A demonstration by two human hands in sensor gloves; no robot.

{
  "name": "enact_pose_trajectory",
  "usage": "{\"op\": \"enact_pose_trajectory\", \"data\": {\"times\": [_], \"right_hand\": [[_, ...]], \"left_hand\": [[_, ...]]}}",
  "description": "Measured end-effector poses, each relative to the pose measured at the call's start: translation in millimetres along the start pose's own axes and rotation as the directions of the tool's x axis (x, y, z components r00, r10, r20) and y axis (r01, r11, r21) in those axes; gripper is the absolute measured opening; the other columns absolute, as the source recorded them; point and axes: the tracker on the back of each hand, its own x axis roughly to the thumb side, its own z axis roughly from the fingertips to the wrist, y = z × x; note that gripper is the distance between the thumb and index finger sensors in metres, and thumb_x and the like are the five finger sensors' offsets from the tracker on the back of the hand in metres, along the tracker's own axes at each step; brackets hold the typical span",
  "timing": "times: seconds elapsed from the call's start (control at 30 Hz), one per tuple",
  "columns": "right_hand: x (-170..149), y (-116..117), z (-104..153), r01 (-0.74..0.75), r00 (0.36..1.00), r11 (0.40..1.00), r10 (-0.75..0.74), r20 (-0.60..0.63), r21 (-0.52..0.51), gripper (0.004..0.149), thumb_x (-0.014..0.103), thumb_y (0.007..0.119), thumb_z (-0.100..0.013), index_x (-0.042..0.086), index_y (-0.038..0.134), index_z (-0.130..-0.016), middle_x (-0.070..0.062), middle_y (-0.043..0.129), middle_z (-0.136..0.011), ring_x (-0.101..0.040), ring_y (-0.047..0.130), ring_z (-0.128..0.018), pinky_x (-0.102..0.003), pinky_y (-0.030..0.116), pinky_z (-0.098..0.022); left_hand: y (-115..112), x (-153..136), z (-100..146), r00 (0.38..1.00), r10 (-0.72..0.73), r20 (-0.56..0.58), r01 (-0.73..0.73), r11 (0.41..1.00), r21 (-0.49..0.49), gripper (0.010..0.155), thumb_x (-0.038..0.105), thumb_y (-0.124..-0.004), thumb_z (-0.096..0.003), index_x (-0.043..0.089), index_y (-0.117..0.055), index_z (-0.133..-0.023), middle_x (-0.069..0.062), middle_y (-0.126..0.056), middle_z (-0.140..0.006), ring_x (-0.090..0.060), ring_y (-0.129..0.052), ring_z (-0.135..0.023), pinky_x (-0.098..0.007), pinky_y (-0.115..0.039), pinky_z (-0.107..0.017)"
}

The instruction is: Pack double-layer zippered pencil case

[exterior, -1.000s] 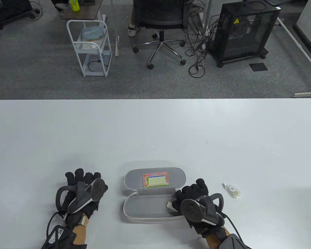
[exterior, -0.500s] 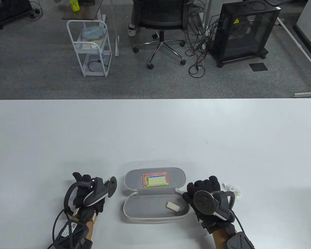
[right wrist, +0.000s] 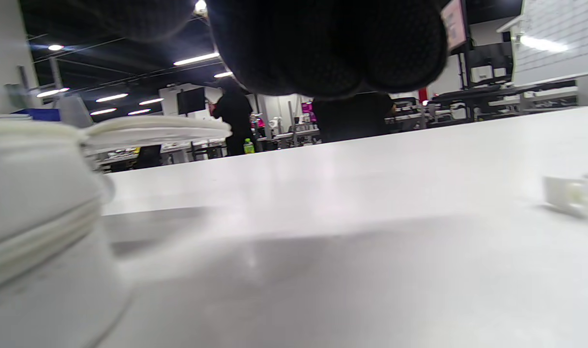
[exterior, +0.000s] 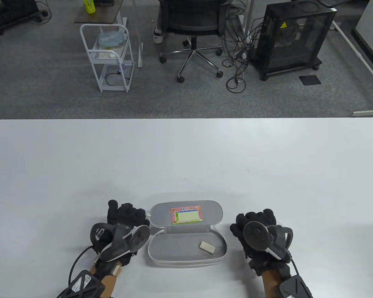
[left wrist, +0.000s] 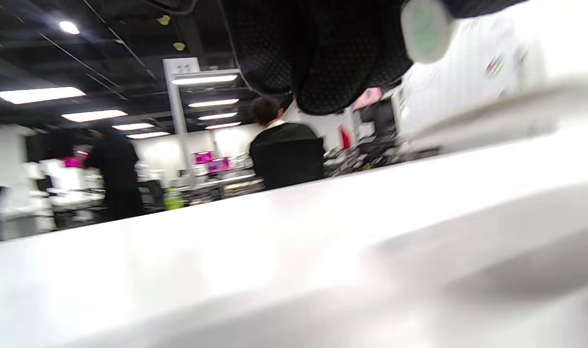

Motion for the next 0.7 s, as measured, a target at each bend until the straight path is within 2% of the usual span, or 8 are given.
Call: {"op": "enact_pose_trajectory", "data": {"times": [0.1, 0.27, 0.43, 0.6, 0.7], "right_hand": [[-10, 0, -1, 0.01, 0.999, 1.0, -0.01, -0.044, -0.001, 0.055, 0.052, 0.072, -0.042, 0.016, 0.085, -0.081, -0.005, 0.09, -0.071, -0.032, 0.086, -0.069, -0.06, 0.046, -0.07], [-21, -4, 0, 0.026, 0.996, 0.999, -0.028, -0.086, -0.023, 0.054, 0.052, 0.071, -0.043, 0.016, 0.084, -0.082, -0.005, 0.09, -0.071, -0.032, 0.086, -0.069, -0.06, 0.046, -0.069], [-27, -9, 0, 0.036, 0.993, 0.998, -0.041, -0.114, -0.05, 0.054, 0.051, 0.071, -0.043, 0.016, 0.084, -0.082, -0.005, 0.09, -0.071, -0.032, 0.086, -0.069, -0.06, 0.046, -0.069], [-38, -17, 1, 0.048, 0.982, 0.994, -0.065, -0.177, -0.099, 0.054, 0.051, 0.072, -0.044, 0.015, 0.084, -0.082, -0.006, 0.09, -0.071, -0.033, 0.085, -0.069, -0.06, 0.046, -0.069], [-46, -23, 4, -0.024, 0.967, 0.991, -0.009, -0.254, -0.13, 0.055, 0.05, 0.072, -0.044, 0.014, 0.082, -0.084, -0.007, 0.089, -0.074, -0.035, 0.084, -0.07, -0.061, 0.045, -0.069]], "left_hand": [[2, 32, 11, 0.989, 0.007, 0.145, -0.005, 1.0, -0.016, 0.05, 0.051, -0.06, -0.0474, 0.023, -0.074, -0.085, -0.001, -0.088, -0.083, -0.029, -0.079, -0.093, -0.064, -0.049, -0.075], [-9, 76, 16, 0.92, -0.217, 0.326, 0.23, 0.973, 0.0, 0.048, 0.053, -0.065, -0.0462, 0.025, -0.078, -0.083, 0.001, -0.091, -0.081, -0.028, -0.083, -0.092, -0.063, -0.05, -0.075], [-12, 77, 16, 0.927, -0.16, 0.338, 0.187, 0.981, -0.048, 0.04, 0.053, -0.076, -0.0435, 0.027, -0.084, -0.074, 0.003, -0.095, -0.071, -0.028, -0.084, -0.089, -0.06, -0.055, -0.074], [-11, 75, 18, 0.9, -0.154, 0.408, 0.191, 0.98, -0.052, 0.039, 0.052, -0.075, -0.0436, 0.028, -0.084, -0.073, 0.004, -0.096, -0.07, -0.029, -0.084, -0.089, -0.06, -0.055, -0.074], [-11, 76, 19, 0.888, -0.158, 0.432, 0.202, 0.978, -0.059, 0.039, 0.052, -0.075, -0.0434, 0.028, -0.085, -0.073, 0.004, -0.097, -0.07, -0.029, -0.083, -0.09, -0.06, -0.055, -0.074]]}}
